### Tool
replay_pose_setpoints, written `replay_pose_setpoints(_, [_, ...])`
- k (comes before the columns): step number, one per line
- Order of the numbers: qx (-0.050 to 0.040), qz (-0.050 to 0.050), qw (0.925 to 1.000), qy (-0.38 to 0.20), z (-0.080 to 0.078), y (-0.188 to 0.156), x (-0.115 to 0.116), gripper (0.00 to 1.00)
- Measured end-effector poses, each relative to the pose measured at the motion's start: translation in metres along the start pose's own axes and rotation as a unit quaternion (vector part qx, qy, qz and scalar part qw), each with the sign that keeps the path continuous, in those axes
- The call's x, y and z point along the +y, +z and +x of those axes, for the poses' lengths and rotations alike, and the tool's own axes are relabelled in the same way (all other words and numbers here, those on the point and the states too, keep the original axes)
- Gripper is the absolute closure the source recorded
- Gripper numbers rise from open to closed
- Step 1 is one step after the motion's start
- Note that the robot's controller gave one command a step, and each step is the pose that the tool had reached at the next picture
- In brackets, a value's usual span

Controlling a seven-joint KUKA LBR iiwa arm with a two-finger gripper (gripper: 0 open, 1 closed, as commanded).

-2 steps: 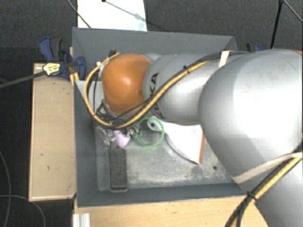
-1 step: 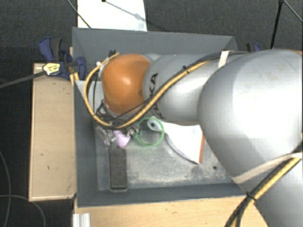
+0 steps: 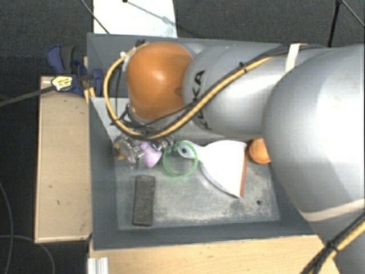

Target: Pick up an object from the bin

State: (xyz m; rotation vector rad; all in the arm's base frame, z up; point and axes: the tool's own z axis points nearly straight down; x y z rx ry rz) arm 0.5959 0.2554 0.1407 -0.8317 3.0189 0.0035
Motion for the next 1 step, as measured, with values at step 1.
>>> replay_pose_setpoints(1, [0.0045, -0.001, 1.0, 0.0, 0.0024, 0.0188, 0.001, 1.0])
